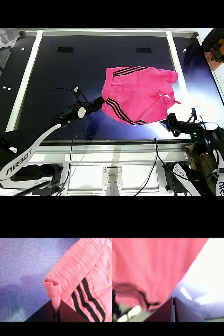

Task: Fold the clothes and pants, and hang the long-sleeved shirts on hangers.

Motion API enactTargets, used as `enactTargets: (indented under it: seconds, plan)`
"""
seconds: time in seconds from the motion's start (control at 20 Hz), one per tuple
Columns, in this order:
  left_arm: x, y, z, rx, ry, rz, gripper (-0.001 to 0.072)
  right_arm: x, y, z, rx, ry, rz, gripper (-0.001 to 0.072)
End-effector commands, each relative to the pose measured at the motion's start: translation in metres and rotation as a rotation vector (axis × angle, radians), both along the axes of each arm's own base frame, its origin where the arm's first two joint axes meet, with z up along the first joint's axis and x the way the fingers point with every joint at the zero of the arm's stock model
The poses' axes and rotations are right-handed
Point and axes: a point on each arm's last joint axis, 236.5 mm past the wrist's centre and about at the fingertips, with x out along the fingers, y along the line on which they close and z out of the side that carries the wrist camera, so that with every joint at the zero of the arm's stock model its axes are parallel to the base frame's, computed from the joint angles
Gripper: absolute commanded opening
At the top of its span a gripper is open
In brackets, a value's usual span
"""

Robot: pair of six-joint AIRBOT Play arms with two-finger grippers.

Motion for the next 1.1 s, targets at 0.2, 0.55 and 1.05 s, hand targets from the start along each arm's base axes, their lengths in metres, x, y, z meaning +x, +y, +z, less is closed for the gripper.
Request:
enactTargets:
  seconds: [0.2,0.55,1.05]
  plan:
    - [0.000,0.000,0.001,0.000,-0.002,-0.001,0.0023,0.001,-0.038,-0.025,-0.049,0.078,-0.292,0.0374]
    - [0.001,0.000,0.004,-0.003,-0.008,-0.001,0.0024,0.012,-0.044,-0.043,-0.024,0.089,-0.344,0.0368]
    - [0.001,0.000,0.004,-0.004,-0.009,-0.001,0.0024,0.034,-0.049,-0.062,0.032,0.124,-0.370,0.0253]
